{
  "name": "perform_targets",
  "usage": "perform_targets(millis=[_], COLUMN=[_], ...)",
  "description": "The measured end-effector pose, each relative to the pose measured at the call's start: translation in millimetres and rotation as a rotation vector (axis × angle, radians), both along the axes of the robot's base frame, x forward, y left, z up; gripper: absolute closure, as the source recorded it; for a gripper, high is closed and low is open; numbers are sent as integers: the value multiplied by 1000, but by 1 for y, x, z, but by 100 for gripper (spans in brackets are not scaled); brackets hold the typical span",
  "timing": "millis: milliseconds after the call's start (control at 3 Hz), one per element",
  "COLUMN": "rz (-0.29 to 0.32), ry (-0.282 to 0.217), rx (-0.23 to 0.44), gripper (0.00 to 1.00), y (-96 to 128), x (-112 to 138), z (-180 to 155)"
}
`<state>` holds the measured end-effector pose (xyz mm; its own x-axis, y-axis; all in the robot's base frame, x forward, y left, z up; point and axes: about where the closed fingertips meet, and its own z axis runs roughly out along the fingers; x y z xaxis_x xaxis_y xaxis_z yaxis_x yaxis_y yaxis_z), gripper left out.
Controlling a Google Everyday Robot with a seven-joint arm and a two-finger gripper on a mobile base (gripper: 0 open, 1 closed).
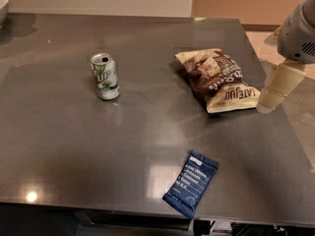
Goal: Move brown chip bag near rxbar blueberry
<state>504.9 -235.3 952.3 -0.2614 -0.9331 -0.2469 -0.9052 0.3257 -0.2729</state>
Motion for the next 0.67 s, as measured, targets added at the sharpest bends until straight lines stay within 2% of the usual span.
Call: perform_targets(millis=[667], rz=[-39], ry=[0], rx=[45], gripper=[0], y=[-28], x=[61], z=[-45])
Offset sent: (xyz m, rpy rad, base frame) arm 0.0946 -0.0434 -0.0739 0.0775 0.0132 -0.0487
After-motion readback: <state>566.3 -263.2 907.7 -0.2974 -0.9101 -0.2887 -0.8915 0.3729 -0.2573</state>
